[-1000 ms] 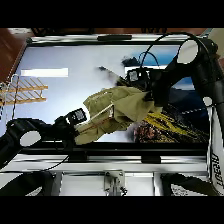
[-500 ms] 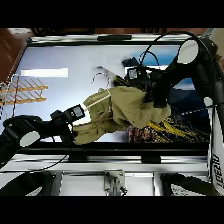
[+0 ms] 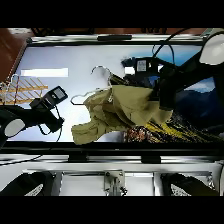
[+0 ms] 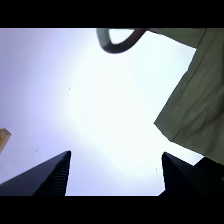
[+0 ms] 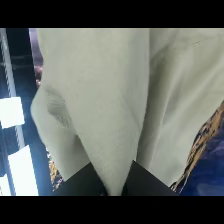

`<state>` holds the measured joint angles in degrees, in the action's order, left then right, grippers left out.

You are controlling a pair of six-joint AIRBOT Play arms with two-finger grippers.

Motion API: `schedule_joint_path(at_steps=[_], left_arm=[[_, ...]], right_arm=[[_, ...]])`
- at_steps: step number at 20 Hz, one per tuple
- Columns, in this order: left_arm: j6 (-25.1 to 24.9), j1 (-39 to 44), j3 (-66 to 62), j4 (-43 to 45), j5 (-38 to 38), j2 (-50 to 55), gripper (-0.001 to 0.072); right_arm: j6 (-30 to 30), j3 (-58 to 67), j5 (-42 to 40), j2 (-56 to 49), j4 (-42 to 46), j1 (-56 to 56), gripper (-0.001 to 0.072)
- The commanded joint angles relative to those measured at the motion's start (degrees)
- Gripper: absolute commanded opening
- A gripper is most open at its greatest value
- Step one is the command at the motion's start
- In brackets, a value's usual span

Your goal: Fold the shirts.

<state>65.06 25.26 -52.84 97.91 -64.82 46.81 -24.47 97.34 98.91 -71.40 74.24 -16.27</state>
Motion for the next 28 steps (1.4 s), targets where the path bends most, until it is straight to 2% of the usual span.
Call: schedule_joint_path(at_steps=[1, 3, 4, 5, 6, 10, 15, 20, 22, 23, 24, 25, 26, 28], left_arm=[[5.75, -6.88, -0.28, -11.08, -0.17, -0.07, 0.0675], [8.46, -9.16, 0.59, -27.85, 2.01, 0.39, 0.0668], [10.08, -8.85, 1.38, -35.21, 4.90, 0.70, 0.0648], [10.54, -7.63, 2.21, -41.66, 8.35, 1.36, 0.0583], [10.47, -5.31, 2.78, -46.21, 12.22, 2.54, 0.0583], [10.71, 6.40, 2.51, -48.00, 27.74, 10.80, 0.0584], [10.69, 14.19, 2.51, -50.36, 46.62, 19.28, 0.0586], [10.69, 16.59, 2.27, -56.46, 55.39, 23.71, 0.0586], [10.64, 17.27, 1.07, -56.39, 55.87, 24.72, 0.0574], [10.67, 17.22, 0.50, -56.39, 56.30, 25.22, 0.0509], [10.64, 17.09, 0.46, -56.39, 58.25, 25.49, 0.0353], [10.12, 16.68, 0.48, -56.37, 60.04, 25.64, 0.0099], [9.46, 15.78, 0.46, -56.33, 60.24, 25.57, 0.0052], [6.25, 12.39, 0.31, -56.33, 54.88, 24.59, 0.0051]], right_arm=[[-9.07, 0.02, -1.07, 3.85, 0.20, 0.02, 0.0061], [-16.59, 0.02, -1.81, 4.35, 1.86, 0.02, 0.0061], [-19.23, 0.02, -2.14, 4.33, 2.47, 0.02, 0.0061], [-21.00, 0.04, -3.10, 4.35, 2.60, 0.02, 0.0060], [-22.69, 0.04, -4.37, 4.48, 2.56, 0.02, 0.0060], [-27.17, 0.04, -5.70, 4.55, 0.09, 0.02, 0.0060], [-28.11, 0.04, -5.40, 4.55, -1.18, 0.02, 0.0060], [-28.09, 0.04, -5.25, 4.55, -1.22, 0.02, 0.0060], [-28.06, 0.04, -5.27, 4.55, -1.25, 0.02, 0.0060], [-28.09, 0.04, -5.27, 4.55, -1.25, 0.02, 0.0060], [-28.09, 0.04, -5.20, 4.55, -1.25, 0.02, 0.0060], [-28.09, 0.04, -4.76, 4.55, -1.25, 0.02, 0.0060], [-28.11, 0.04, -4.00, 4.55, -1.22, 0.02, 0.0060], [-28.11, 0.04, -2.08, 4.55, -0.11, 0.02, 0.0061]])
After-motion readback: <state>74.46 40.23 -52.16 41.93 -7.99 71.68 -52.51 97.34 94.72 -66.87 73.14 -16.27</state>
